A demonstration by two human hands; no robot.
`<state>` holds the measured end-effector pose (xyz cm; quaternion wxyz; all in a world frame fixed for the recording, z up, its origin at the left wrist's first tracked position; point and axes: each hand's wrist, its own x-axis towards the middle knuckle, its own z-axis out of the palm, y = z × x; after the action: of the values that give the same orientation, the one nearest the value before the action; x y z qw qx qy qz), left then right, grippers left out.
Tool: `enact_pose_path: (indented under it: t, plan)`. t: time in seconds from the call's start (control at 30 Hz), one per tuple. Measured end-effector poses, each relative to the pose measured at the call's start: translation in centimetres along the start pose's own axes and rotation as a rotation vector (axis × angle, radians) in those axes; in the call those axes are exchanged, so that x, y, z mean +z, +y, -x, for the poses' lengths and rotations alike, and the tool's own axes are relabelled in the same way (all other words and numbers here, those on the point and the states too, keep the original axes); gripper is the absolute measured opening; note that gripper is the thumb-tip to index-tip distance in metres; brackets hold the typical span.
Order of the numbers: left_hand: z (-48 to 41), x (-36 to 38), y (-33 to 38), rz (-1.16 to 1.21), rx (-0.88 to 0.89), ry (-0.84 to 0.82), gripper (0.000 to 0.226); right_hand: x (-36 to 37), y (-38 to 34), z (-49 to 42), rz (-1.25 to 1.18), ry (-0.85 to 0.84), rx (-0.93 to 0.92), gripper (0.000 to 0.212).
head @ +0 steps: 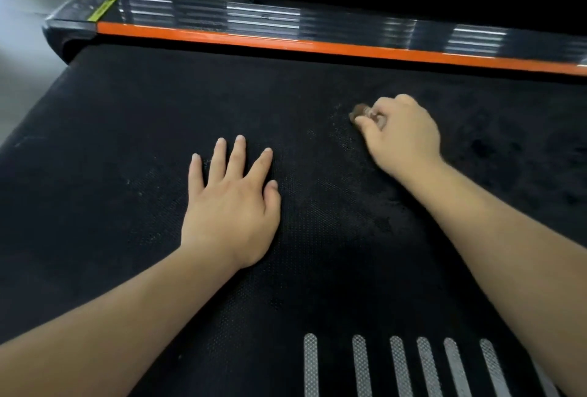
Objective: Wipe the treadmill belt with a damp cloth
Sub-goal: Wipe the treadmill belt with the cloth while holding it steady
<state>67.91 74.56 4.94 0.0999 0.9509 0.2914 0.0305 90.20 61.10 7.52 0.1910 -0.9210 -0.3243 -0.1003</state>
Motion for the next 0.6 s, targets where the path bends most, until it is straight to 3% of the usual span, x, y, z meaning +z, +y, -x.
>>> enact_pose_path:
  t: [0.1,0.13,0.27,0.33,0.4,0.43,0.53,0.6]
  plan:
    - [0.0,0.0,0.0,0.005,0.003,0.004,0.065,0.2,-2.1,4.4,-0.061,-0.124,-0.307,0.024]
    - [0.0,0.0,0.1,0.007,0.007,0.005,0.064,-0.3,-1.8,4.5,-0.066,-0.146,-0.307,0.025]
    - [0.0,0.0,-0.1,0.004,0.005,0.002,0.059,-0.8,0.1,1.4,-0.002,0.026,0.036,0.029]
    - [0.0,0.0,0.0,0.004,0.005,-0.004,0.059,-0.3,-1.6,4.1,-0.004,-0.004,-0.132,0.026]
    - [0.0,0.1,0.0,0.009,0.001,-0.013,0.060,-0.6,-1.9,6.8,-0.073,-0.145,-0.316,0.025]
    - [0.0,0.1,0.0,0.009,0.001,-0.014,0.060,-1.2,-1.2,6.6,-0.055,-0.146,-0.305,0.025]
    - [0.0,0.0,0.1,0.003,-0.001,-0.007,0.060,-2.1,1.1,3.9,0.015,0.006,0.040,0.030]
    - [0.0,-0.1,0.2,-0.004,-0.003,-0.004,0.060,-1.7,-0.2,6.2,0.036,0.003,-0.051,0.029]
